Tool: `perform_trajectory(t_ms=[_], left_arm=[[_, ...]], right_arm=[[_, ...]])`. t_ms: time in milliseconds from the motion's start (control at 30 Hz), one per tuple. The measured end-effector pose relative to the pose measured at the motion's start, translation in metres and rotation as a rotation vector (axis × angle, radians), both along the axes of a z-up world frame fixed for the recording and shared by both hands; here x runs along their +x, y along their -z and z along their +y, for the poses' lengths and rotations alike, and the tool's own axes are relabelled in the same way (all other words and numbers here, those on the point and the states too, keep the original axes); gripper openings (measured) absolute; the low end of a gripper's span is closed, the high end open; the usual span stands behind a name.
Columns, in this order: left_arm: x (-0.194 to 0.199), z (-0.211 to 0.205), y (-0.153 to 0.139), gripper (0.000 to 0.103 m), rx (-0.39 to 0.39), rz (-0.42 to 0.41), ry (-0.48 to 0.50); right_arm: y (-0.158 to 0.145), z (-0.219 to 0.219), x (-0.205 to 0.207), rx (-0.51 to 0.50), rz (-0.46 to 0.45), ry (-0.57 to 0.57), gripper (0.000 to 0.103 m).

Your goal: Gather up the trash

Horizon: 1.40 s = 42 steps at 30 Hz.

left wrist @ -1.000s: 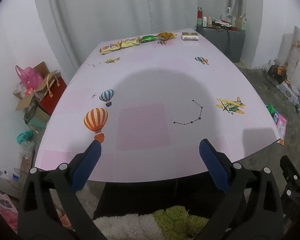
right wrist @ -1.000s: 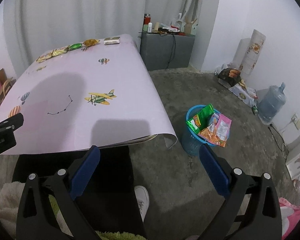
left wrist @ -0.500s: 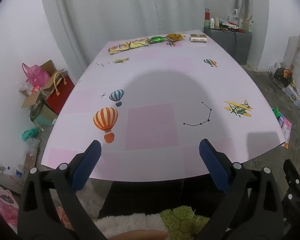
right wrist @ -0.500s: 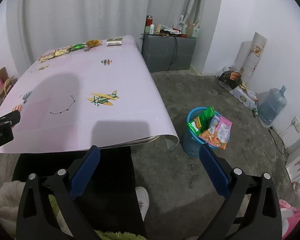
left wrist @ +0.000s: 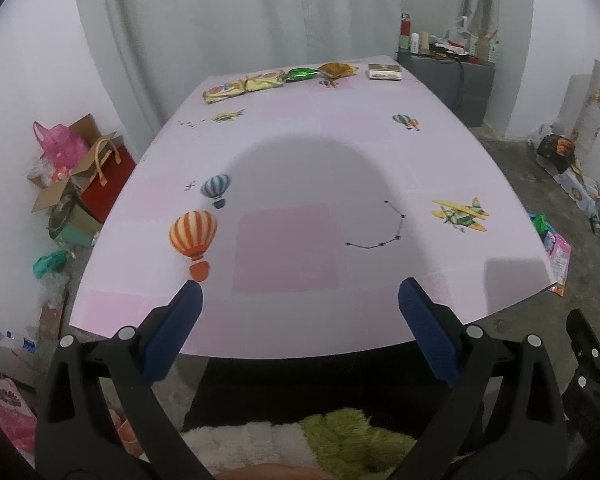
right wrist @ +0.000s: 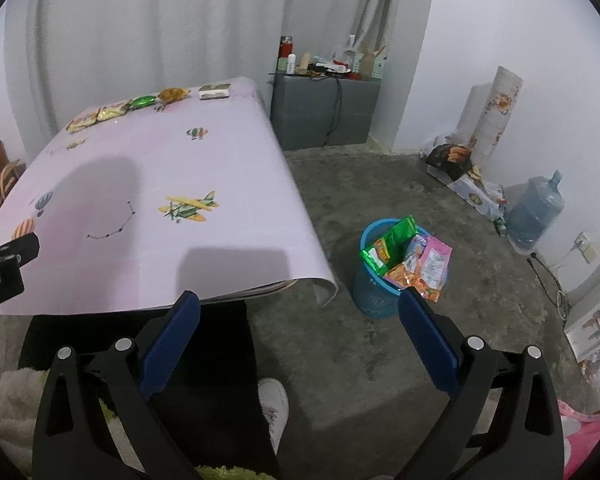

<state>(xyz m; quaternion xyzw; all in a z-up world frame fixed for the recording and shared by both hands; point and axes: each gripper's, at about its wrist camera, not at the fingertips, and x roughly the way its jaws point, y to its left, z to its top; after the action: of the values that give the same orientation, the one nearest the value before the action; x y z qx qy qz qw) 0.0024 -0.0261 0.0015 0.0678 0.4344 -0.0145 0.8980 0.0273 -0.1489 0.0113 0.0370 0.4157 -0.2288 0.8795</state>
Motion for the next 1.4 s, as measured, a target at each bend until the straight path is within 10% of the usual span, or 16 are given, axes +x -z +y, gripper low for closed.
perform_trajectory(t_ms=[1400], left_arm=[[-0.005, -0.015, -0.012, 0.094, -0.028, -0.022, 0.020]], right_arm=[[-0.006, -0.013, -0.009, -0.021, -0.015, 0.032, 0.097]])
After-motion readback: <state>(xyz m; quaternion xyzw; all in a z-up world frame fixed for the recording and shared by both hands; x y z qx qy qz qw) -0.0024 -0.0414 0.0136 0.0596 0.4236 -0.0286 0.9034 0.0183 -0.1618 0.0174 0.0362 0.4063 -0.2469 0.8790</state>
